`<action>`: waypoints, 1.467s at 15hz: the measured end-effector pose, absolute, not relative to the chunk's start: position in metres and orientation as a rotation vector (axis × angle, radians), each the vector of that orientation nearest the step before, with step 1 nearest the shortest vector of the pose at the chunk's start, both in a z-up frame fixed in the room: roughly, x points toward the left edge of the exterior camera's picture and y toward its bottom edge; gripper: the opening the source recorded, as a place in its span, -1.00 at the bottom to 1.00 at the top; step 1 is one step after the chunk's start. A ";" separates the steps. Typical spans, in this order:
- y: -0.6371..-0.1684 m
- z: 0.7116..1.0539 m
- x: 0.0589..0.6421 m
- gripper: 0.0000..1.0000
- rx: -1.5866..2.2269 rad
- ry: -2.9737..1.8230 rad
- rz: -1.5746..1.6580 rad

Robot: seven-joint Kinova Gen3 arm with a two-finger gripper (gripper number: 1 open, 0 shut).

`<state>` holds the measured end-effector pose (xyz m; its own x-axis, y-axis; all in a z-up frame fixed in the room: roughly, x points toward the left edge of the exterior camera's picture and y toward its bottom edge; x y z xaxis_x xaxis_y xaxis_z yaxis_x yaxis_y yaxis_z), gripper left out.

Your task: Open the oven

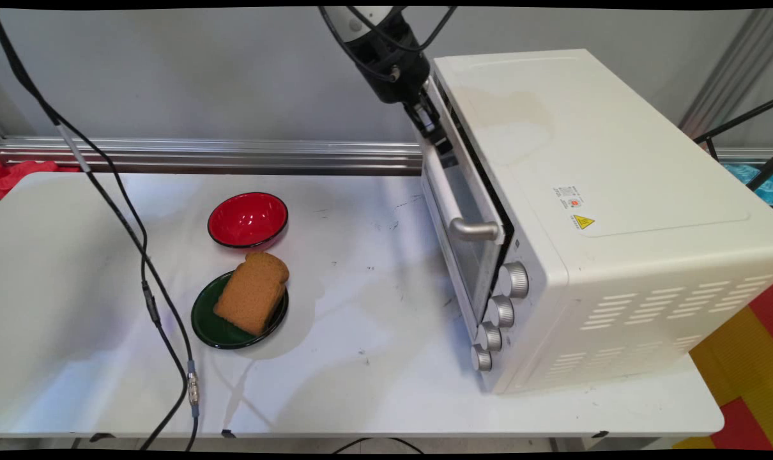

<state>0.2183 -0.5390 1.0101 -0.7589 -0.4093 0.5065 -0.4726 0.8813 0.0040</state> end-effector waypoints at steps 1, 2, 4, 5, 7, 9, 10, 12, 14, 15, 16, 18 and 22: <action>-0.537 1.010 0.222 -1.00 0.635 -2.549 0.166; -0.536 1.009 0.225 -1.00 0.631 -2.556 0.163; -0.531 1.007 0.235 -1.00 0.626 -2.574 0.154; -0.529 1.005 0.240 -1.00 0.624 -2.582 0.151; -0.524 1.001 0.250 -1.00 0.621 -2.597 0.143; -0.521 0.996 0.257 -1.00 0.622 -2.604 0.140; -0.519 0.992 0.261 -1.00 0.621 -2.608 0.140; -0.517 0.982 0.271 -1.00 0.619 -2.612 0.141; -0.515 0.972 0.280 -1.00 0.617 -2.616 0.146; -0.512 0.967 0.286 -1.00 0.618 -2.617 0.149; -0.510 0.962 0.292 -1.00 0.615 -2.618 0.153; -0.509 0.952 0.300 -1.00 0.604 -2.615 0.158; -0.504 0.932 0.319 -1.00 0.587 -2.599 0.171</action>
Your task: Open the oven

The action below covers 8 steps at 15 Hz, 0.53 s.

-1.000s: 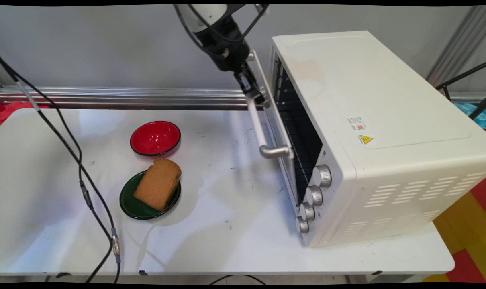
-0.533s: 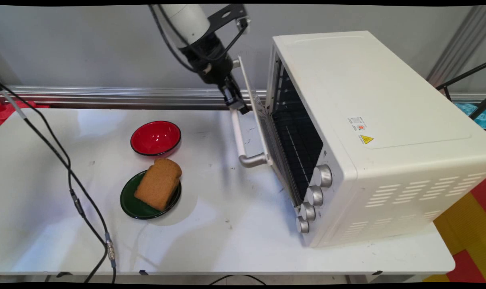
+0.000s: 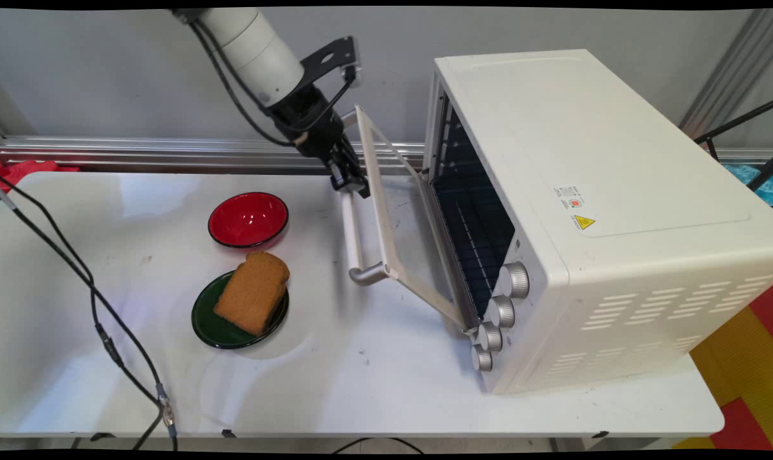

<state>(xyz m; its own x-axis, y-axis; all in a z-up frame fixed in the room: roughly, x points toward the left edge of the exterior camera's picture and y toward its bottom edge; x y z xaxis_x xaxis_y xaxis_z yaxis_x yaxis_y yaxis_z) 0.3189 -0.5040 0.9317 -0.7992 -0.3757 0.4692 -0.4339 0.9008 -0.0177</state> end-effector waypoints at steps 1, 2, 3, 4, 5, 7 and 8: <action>-0.502 0.926 0.324 -1.00 0.580 -2.594 0.171; -0.501 0.921 0.329 -1.00 0.575 -2.590 0.171; -0.499 0.917 0.333 -1.00 0.570 -2.586 0.170; -0.497 0.911 0.338 -1.00 0.563 -2.581 0.167; -0.494 0.906 0.342 -1.00 0.556 -2.578 0.164; -0.490 0.897 0.350 -1.00 0.543 -2.573 0.158; -0.488 0.892 0.355 -1.00 0.539 -2.572 0.155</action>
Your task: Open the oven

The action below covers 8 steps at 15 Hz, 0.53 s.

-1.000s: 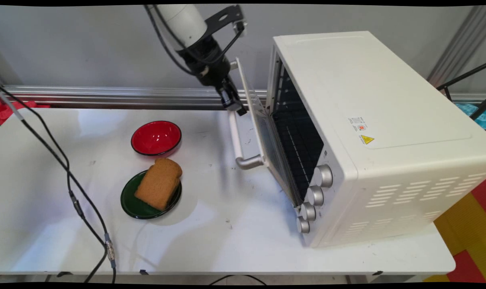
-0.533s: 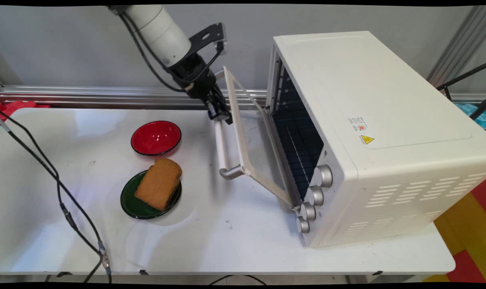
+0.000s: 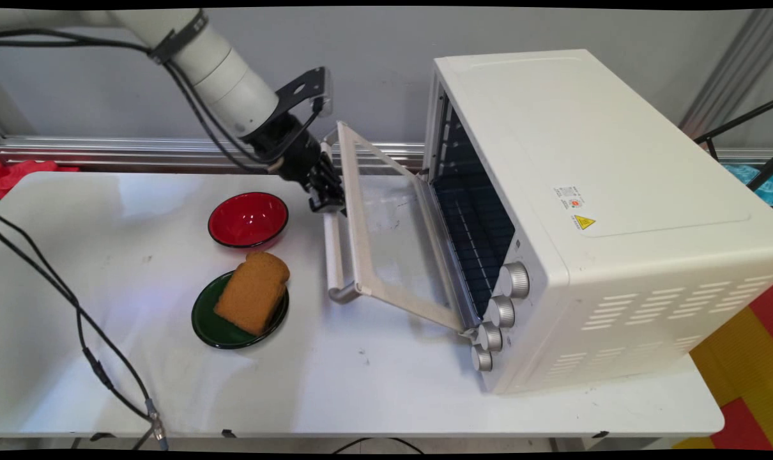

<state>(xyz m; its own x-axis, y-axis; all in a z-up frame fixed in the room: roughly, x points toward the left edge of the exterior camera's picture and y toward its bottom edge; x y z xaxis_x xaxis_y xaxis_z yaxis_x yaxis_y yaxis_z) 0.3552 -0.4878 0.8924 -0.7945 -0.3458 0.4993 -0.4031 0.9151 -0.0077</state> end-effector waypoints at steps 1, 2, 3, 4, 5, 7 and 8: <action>-0.486 0.889 0.359 -1.00 0.535 -2.571 0.152; -0.484 0.886 0.363 -1.00 0.534 -2.570 0.150; -0.481 0.883 0.367 -1.00 0.531 -2.570 0.146; -0.479 0.880 0.371 -1.00 0.527 -2.569 0.142; -0.476 0.876 0.376 -1.00 0.523 -2.569 0.137; -0.472 0.871 0.383 -1.00 0.518 -2.567 0.132; -0.471 0.869 0.387 -1.00 0.515 -2.566 0.130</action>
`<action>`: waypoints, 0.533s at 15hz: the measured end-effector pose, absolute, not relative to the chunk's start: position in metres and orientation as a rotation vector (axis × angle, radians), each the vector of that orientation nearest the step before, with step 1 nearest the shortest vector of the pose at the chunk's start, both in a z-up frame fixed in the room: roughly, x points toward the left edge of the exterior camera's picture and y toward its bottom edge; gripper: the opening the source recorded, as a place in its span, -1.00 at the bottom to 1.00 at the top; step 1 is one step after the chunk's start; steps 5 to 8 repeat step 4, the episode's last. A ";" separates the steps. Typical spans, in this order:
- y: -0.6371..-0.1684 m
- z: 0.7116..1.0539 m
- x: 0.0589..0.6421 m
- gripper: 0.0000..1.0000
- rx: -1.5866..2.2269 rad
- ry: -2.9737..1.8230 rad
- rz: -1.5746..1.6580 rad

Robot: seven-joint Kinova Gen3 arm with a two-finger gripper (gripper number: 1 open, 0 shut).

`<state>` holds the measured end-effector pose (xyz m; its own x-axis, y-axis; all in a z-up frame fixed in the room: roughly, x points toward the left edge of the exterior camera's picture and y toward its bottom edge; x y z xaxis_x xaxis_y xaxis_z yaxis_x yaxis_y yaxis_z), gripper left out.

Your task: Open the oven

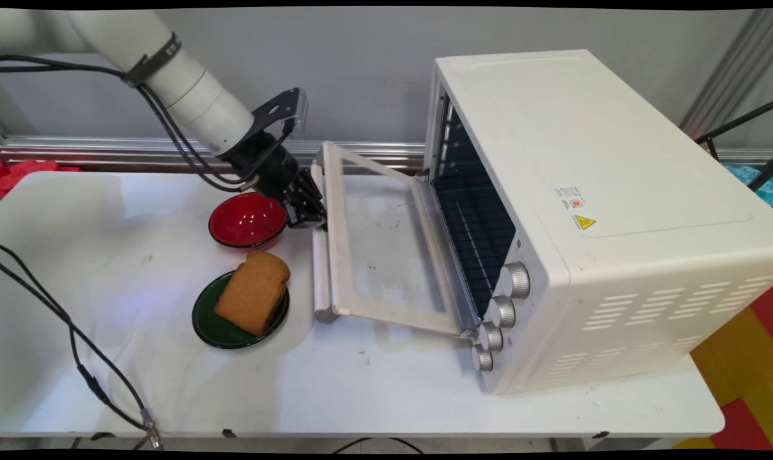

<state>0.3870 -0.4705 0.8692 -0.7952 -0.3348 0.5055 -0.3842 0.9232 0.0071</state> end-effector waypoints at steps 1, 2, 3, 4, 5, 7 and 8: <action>-0.469 0.867 0.390 -1.00 0.513 -2.565 0.128; -0.468 0.866 0.393 -1.00 0.511 -2.563 0.127; -0.467 0.865 0.395 -1.00 0.511 -2.561 0.125; -0.466 0.864 0.396 -1.00 0.511 -2.560 0.125; -0.466 0.864 0.396 -1.00 0.511 -2.560 0.125; -0.466 0.864 0.396 -1.00 0.511 -2.560 0.125; -0.466 0.864 0.396 -1.00 0.511 -2.560 0.125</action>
